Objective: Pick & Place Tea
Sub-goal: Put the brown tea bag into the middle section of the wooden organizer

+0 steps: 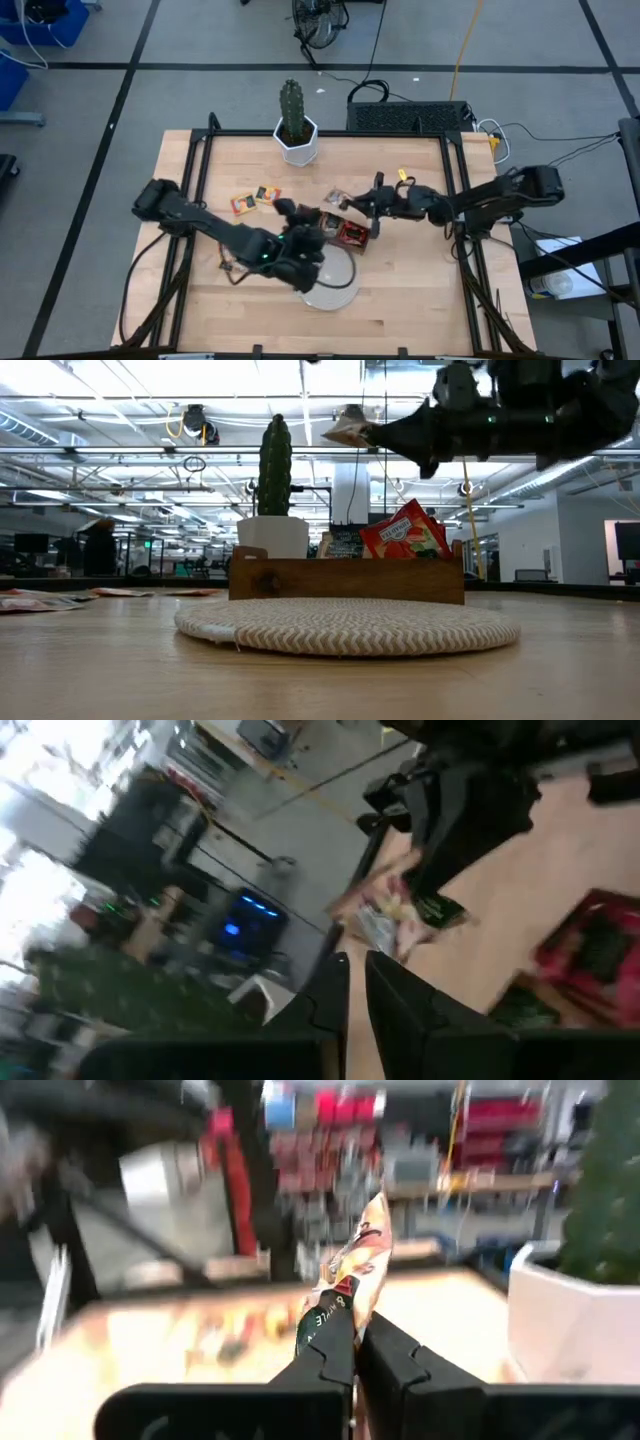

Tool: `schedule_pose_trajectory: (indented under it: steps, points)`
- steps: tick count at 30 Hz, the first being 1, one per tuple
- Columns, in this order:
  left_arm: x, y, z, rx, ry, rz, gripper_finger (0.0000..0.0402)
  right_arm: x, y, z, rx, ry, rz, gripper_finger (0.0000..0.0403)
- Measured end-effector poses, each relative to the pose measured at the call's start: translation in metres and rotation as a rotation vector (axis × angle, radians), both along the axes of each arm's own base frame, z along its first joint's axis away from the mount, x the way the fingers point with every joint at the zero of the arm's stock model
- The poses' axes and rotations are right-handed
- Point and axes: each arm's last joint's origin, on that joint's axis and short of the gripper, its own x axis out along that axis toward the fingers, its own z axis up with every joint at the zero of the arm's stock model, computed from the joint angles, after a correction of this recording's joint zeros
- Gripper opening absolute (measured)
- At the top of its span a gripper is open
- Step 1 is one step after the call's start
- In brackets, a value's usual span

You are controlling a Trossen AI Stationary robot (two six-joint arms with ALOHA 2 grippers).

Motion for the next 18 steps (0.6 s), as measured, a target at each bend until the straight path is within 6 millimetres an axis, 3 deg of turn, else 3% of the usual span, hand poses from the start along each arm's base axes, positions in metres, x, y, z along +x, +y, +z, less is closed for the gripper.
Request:
schedule_pose_trajectory:
  steps: [5,10,15,18]
  points:
    - [-0.022,-0.005,-0.005,-0.076,-0.042,0.061,0.0024,0.012,0.022,0.037,-0.121,0.355,0.023,0.0000]
    - [-0.035,-0.005,-0.041,0.012,-0.085,0.123,0.0006,0.024,0.043,0.091,-0.260,0.708,0.004,0.0000]
    - [-0.054,0.002,-0.074,0.046,-0.199,0.174,0.0013,0.045,0.044,0.141,-0.304,0.939,0.025,0.0000]
    - [-0.062,0.005,-0.086,0.026,-0.302,0.198,0.0029,0.065,0.040,0.160,-0.281,1.023,0.063,0.0000]
